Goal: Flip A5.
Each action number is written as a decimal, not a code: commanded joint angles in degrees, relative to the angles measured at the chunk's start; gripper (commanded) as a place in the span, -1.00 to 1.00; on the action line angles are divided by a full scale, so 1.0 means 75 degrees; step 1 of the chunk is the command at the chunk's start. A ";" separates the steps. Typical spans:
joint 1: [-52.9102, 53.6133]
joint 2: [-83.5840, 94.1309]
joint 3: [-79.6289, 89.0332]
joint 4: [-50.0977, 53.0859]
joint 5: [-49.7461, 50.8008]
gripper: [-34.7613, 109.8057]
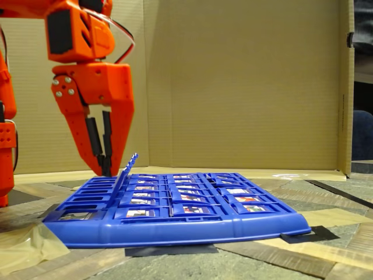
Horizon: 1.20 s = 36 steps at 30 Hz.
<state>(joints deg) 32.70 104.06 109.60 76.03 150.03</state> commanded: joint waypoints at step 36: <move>-0.2941 0.7500 0.5578 -1.2188 0.2965 -0.52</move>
<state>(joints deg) 11.95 157.06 149.94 -9.14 171.91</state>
